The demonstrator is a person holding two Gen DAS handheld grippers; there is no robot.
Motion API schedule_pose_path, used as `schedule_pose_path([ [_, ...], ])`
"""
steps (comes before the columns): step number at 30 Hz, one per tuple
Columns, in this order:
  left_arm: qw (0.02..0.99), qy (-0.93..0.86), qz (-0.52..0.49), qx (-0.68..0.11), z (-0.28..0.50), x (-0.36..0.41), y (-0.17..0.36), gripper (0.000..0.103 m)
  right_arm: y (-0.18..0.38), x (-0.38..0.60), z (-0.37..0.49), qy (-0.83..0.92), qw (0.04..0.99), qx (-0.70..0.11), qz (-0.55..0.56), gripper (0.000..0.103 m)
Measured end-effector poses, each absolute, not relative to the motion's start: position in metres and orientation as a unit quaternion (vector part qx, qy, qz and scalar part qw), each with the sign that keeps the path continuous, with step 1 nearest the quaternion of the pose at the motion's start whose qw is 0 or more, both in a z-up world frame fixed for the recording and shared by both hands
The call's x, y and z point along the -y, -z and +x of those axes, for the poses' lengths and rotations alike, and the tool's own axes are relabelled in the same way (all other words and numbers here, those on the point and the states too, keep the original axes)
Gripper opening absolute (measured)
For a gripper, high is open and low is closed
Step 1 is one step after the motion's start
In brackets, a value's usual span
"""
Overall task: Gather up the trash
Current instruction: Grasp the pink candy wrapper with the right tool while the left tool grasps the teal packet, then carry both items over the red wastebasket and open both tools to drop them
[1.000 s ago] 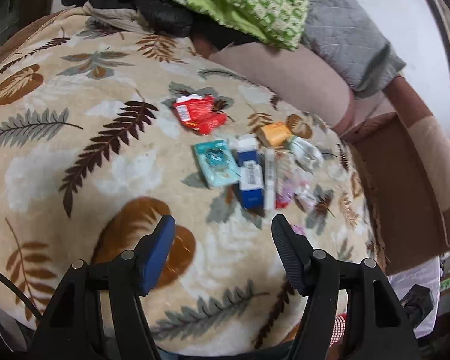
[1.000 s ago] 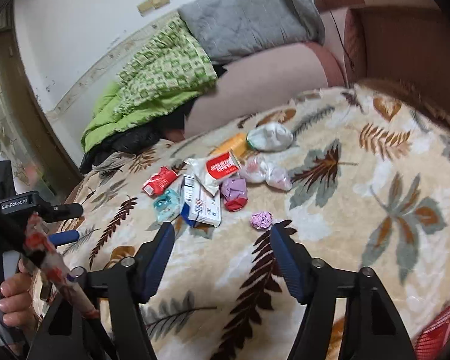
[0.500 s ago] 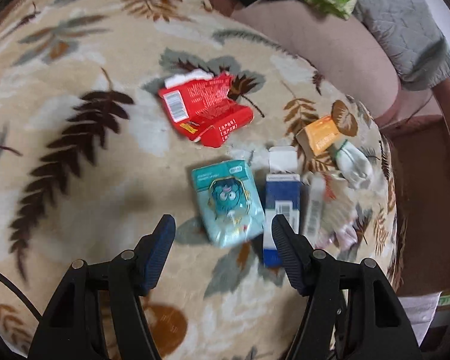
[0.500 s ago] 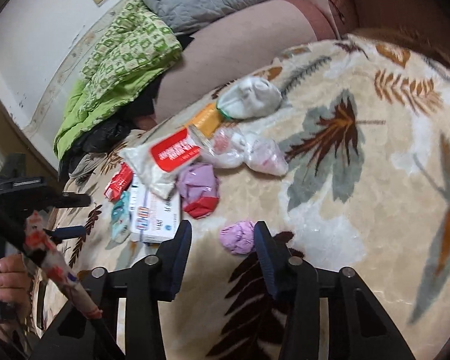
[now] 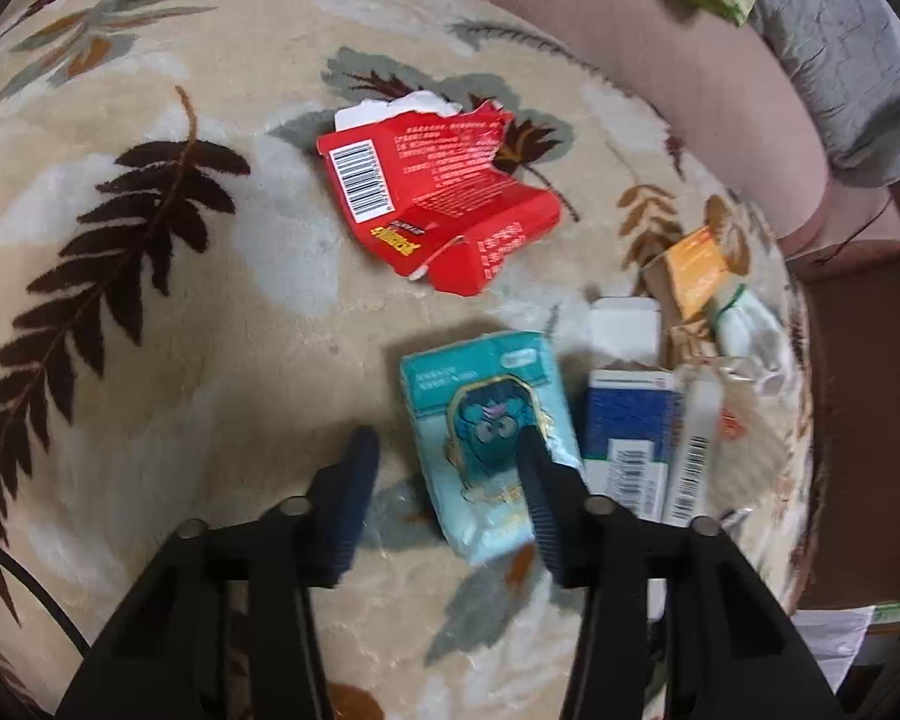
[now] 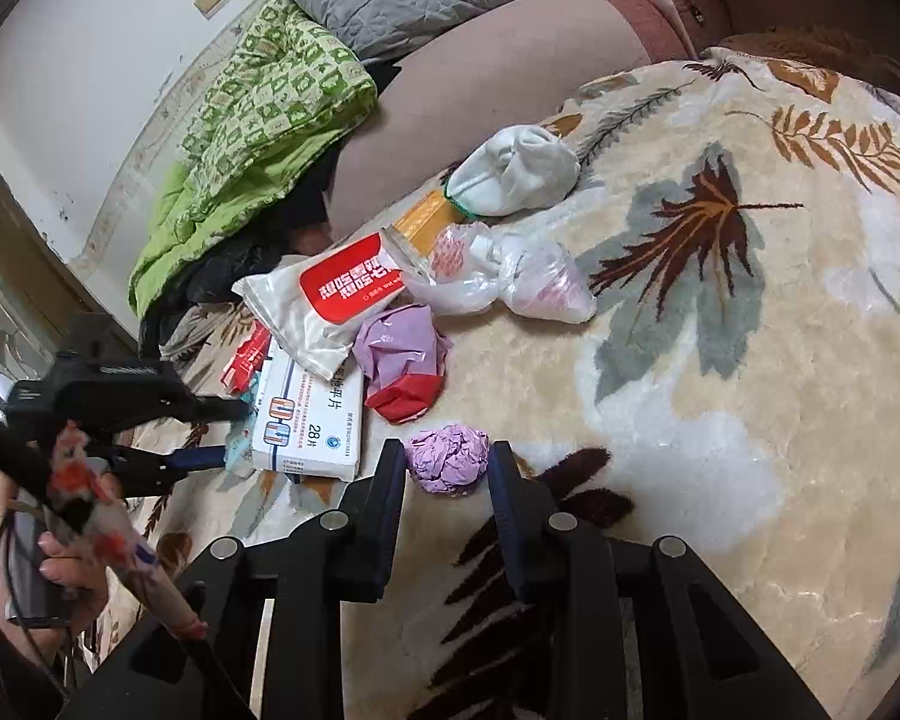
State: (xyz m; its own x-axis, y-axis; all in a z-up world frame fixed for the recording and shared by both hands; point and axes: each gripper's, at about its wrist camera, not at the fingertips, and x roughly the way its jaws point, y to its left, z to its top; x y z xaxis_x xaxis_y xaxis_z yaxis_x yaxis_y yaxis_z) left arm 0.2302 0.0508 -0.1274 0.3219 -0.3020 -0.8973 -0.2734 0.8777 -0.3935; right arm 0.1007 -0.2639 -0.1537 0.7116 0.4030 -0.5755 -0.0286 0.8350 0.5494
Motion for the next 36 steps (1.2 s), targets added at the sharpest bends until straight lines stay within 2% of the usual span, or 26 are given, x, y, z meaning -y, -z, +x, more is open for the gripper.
schedule_pose_path([
  [1, 0.774, 0.007, -0.251, -0.581, 0.231, -0.053, 0.128, 0.037, 0.154, 0.264, 0.1, -0.124, 0.888, -0.358, 0.262, 0.031],
  [3, 0.774, 0.013, -0.263, -0.576, 0.231, -0.056, 0.127, 0.017, 0.155, 0.265, 0.1, -0.126, 0.887, -0.357, 0.264, 0.031],
  [5, 0.774, 0.024, -0.269, -0.572, 0.228, -0.057, 0.123, 0.009, 0.156, 0.265, 0.099, -0.127, 0.887, -0.356, 0.265, 0.031],
  [7, 0.777, 0.03, -0.275, -0.566, 0.223, -0.059, 0.117, 0.007, 0.154, 0.266, 0.098, -0.132, 0.888, -0.349, 0.268, 0.031],
  [13, 0.799, 0.035, -0.288, -0.527, 0.186, -0.067, 0.071, 0.007, 0.151, 0.271, 0.089, -0.137, 0.891, -0.33, 0.28, 0.031],
  [18, 0.828, 0.069, -0.275, -0.484, 0.118, -0.056, 0.027, 0.007, 0.117, 0.275, 0.058, -0.133, 0.9, -0.317, 0.267, 0.03],
  [28, 0.853, 0.173, -0.249, -0.425, -0.025, 0.006, -0.028, 0.007, -0.001, 0.296, -0.096, -0.11, 0.944, -0.214, 0.226, 0.03],
  [36, 0.86, 0.242, -0.203, -0.402, -0.09, 0.047, -0.067, 0.007, -0.035, 0.304, -0.17, -0.098, 0.955, -0.175, 0.22, 0.03],
])
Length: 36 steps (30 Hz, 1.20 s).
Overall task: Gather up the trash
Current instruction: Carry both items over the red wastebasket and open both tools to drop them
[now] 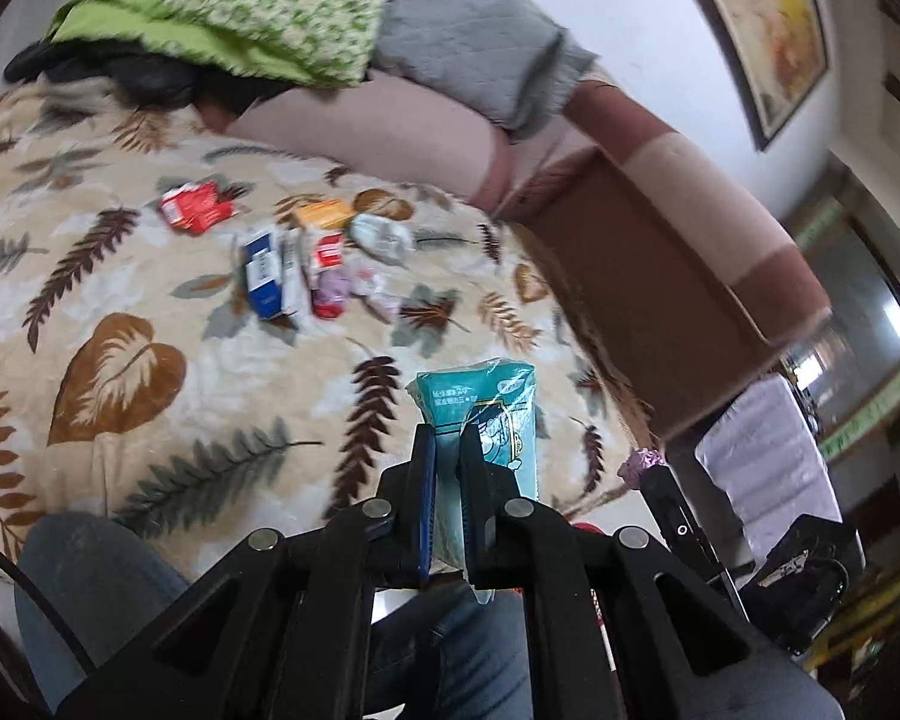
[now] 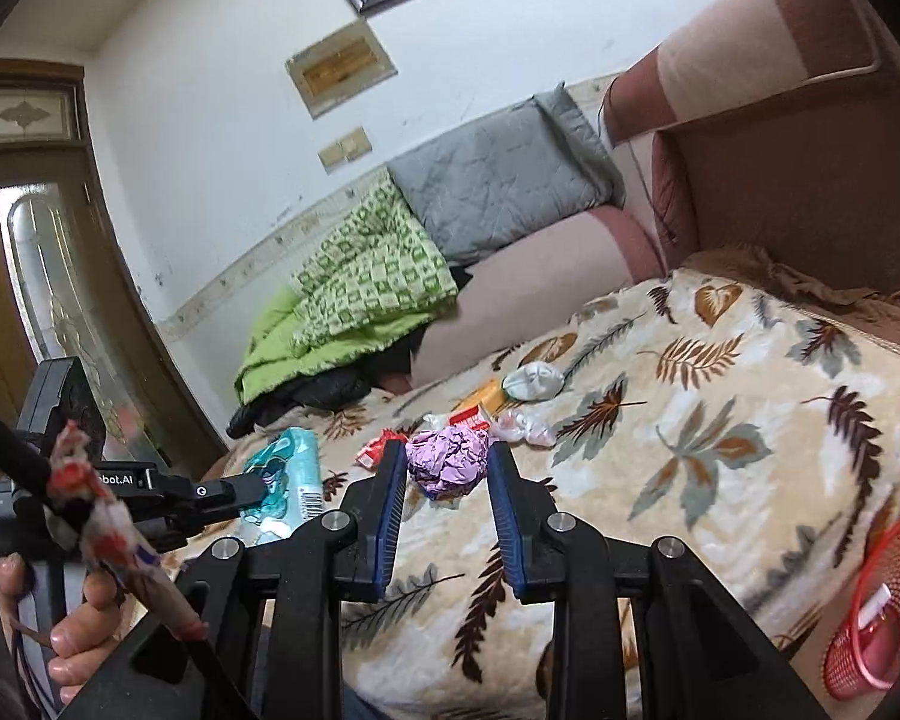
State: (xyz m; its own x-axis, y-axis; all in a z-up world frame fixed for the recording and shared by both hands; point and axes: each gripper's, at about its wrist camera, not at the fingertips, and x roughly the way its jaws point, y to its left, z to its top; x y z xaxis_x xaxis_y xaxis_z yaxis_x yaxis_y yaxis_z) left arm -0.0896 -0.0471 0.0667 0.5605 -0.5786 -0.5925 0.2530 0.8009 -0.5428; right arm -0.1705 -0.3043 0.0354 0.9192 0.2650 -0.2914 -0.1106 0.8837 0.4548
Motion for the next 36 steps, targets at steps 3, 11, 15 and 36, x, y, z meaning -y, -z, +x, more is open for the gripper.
schedule_pose_path([
  [3, 0.856, 0.267, -0.195, -0.398, -0.108, 0.059, -0.076, 0.007, -0.04, 0.312, -0.188, -0.085, 0.957, -0.166, 0.223, 0.03],
  [11, 0.853, 0.31, -0.163, -0.388, -0.137, 0.093, -0.094, 0.007, -0.048, 0.347, -0.228, -0.032, 0.962, -0.149, 0.228, 0.03],
  [15, 0.849, 0.326, -0.152, -0.388, -0.144, 0.107, -0.097, 0.007, -0.052, 0.365, -0.247, -0.003, 0.963, -0.142, 0.229, 0.03],
  [36, 0.816, 0.415, -0.101, -0.39, -0.16, 0.197, -0.115, 0.007, -0.055, 0.434, -0.302, 0.119, 0.952, -0.126, 0.252, 0.03],
])
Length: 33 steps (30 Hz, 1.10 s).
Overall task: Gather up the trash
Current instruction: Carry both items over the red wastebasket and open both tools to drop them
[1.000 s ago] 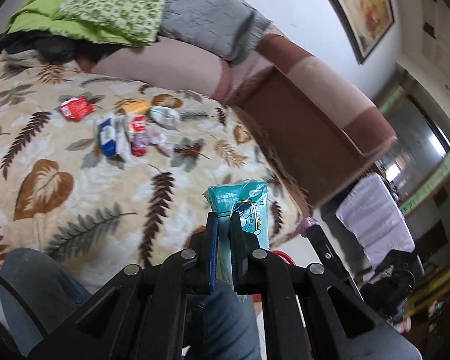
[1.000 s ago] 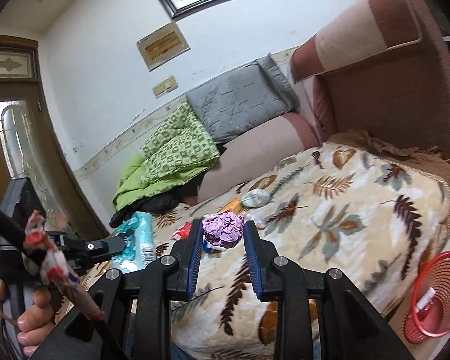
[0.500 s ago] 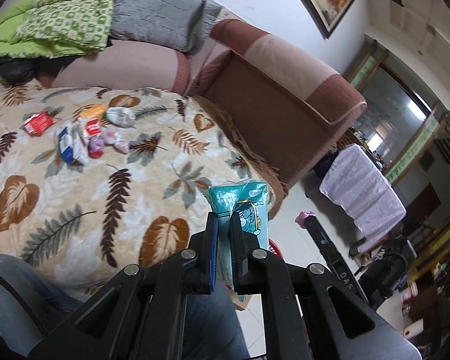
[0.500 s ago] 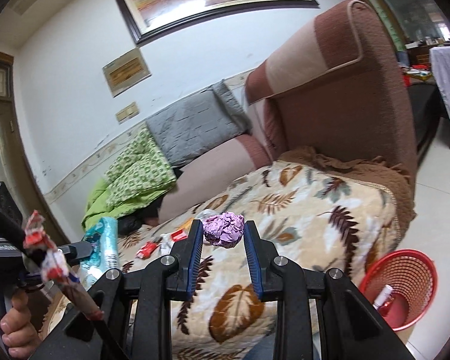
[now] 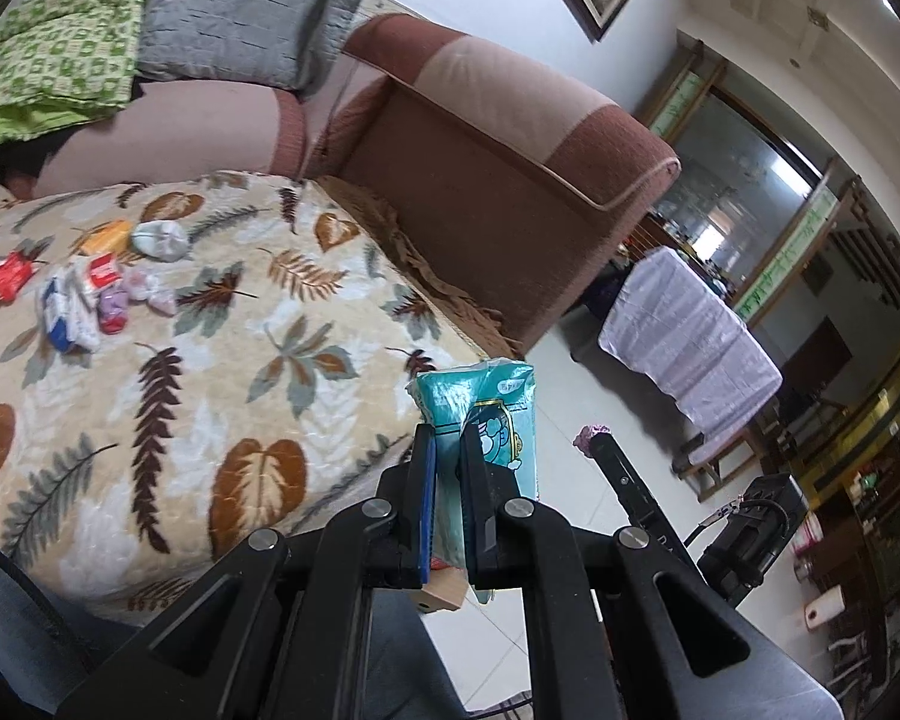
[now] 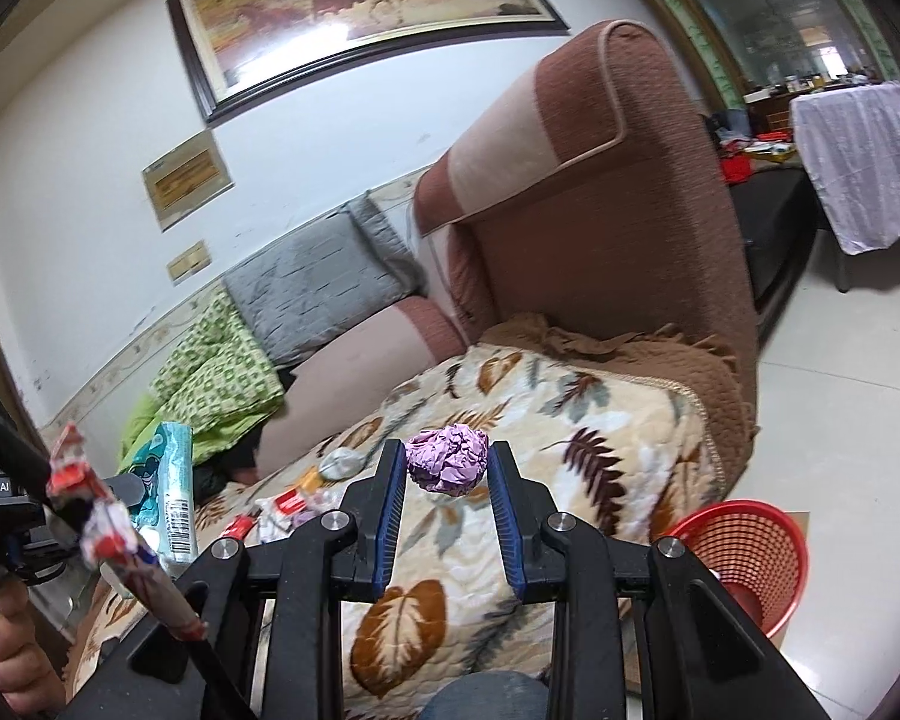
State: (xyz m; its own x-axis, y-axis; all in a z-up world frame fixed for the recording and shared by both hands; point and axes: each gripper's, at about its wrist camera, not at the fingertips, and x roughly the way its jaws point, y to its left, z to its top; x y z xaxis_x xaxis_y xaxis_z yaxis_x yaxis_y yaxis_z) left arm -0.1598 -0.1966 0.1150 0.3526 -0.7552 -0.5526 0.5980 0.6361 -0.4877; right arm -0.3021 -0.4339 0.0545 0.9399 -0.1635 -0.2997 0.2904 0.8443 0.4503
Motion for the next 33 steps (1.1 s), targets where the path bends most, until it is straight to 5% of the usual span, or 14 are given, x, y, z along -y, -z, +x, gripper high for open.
schedule_pose_path([
  [33, 0.73, 0.471, 0.039, -0.494, -0.145, 0.419, -0.002, 0.007, 0.039, 0.561, -0.341, 0.273, 0.875, -0.187, 0.354, 0.032],
])
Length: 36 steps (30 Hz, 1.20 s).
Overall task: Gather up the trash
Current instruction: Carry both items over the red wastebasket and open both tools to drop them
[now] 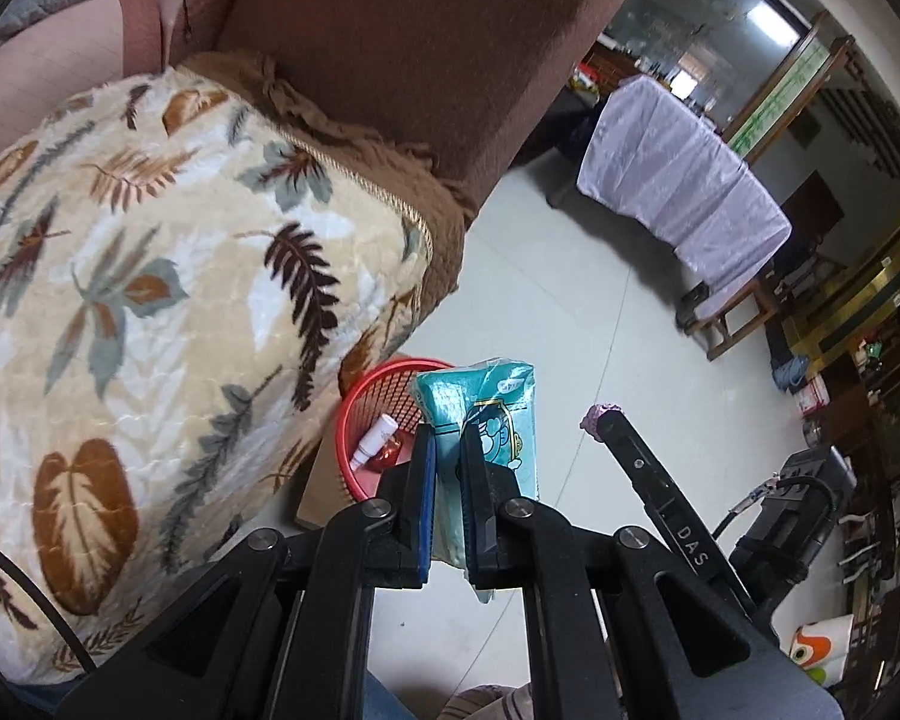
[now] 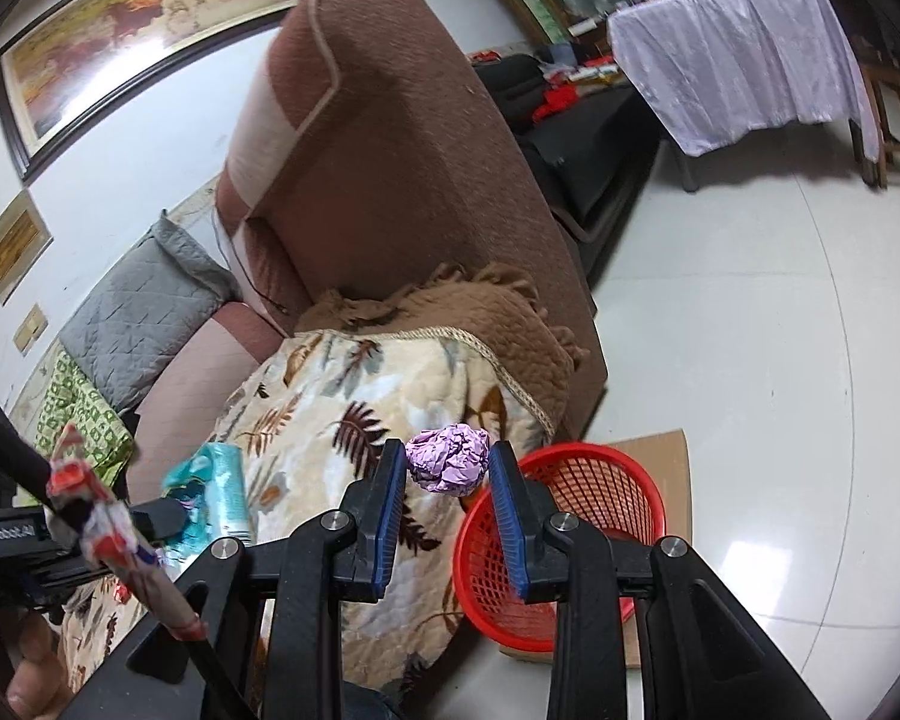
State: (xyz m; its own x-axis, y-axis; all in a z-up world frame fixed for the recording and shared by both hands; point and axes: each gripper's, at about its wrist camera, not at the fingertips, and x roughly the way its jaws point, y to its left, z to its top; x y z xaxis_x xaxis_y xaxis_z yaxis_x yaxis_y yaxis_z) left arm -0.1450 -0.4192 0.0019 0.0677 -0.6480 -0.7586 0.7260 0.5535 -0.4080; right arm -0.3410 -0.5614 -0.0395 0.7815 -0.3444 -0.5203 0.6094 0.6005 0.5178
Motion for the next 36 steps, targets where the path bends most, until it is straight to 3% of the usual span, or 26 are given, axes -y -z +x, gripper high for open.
schedule_pose_path([
  [28, 0.692, 0.436, 0.095, -0.567, -0.129, 0.5, 0.096, 0.008, 0.094, 0.598, -0.325, 0.279, 0.84, -0.215, 0.412, 0.033],
  [30, 0.691, 0.433, 0.099, -0.57, -0.129, 0.502, 0.099, 0.014, 0.095, 0.599, -0.327, 0.28, 0.837, -0.212, 0.419, 0.054],
  [31, 0.689, 0.435, 0.096, -0.571, -0.128, 0.501, 0.099, 0.019, 0.095, 0.598, -0.328, 0.283, 0.836, -0.211, 0.42, 0.059],
  [34, 0.693, 0.436, 0.088, -0.567, -0.127, 0.497, 0.097, 0.036, 0.091, 0.598, -0.331, 0.284, 0.838, -0.206, 0.419, 0.061],
  [36, 0.695, 0.438, 0.082, -0.564, -0.125, 0.49, 0.092, 0.036, 0.087, 0.596, -0.331, 0.28, 0.841, -0.202, 0.418, 0.061],
])
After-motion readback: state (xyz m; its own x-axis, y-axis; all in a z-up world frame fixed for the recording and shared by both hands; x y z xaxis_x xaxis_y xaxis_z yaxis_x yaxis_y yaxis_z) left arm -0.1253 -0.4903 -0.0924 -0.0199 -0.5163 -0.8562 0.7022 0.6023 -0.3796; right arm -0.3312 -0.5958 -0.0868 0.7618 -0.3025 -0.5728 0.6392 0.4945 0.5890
